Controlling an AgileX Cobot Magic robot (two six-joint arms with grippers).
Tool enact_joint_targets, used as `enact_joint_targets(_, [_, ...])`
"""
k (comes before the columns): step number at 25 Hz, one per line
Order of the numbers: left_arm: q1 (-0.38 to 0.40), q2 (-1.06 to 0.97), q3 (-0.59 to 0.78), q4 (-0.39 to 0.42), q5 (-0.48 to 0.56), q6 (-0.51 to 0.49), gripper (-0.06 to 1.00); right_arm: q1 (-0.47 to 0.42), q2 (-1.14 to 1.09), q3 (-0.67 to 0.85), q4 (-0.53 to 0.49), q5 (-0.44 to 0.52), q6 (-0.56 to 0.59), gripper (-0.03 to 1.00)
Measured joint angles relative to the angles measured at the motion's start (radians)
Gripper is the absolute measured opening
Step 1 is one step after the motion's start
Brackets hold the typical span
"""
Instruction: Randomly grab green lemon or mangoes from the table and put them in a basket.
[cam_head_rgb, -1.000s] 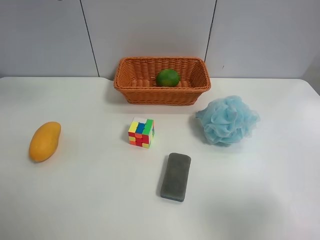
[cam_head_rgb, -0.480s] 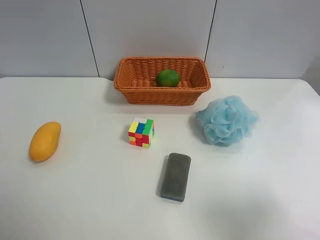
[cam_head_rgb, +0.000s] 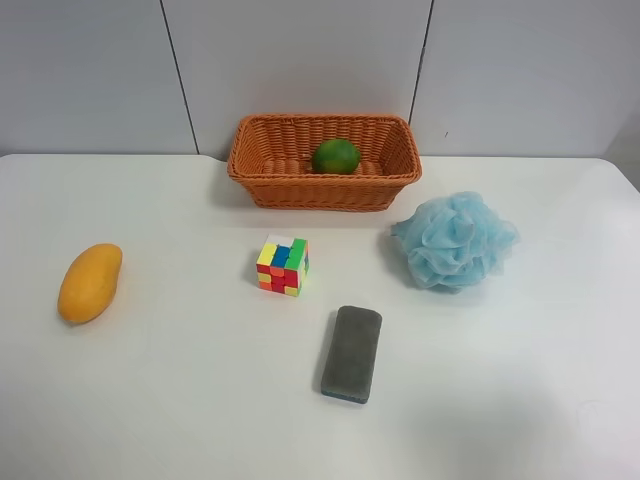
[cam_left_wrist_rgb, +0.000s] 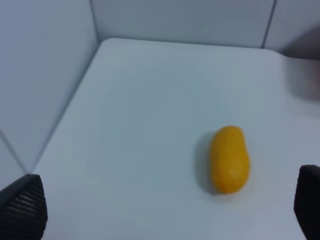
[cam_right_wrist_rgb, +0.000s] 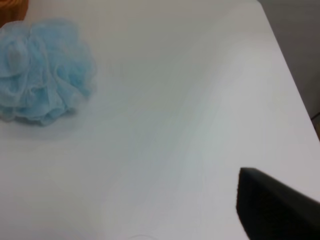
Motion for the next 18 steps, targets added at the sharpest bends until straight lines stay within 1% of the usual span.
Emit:
enact_joint_targets(4, [0.0,-0.037,0.135,-0.063,-0.05,-0.001,0.99,0.0,0.0,0.0,0.0,0.0,0.0,0.99])
enact_joint_targets(7, [0.0,-0.04,0.223,-0.072,-0.058,-0.001,0.99,0.0,0.0,0.0,0.0,0.0,0.0,0.99])
enact_joint_targets(18, [0.0,-0.04,0.233,-0.075,-0.056,-0.001,0.99,0.0,0.0,0.0,0.0,0.0,0.0,0.99])
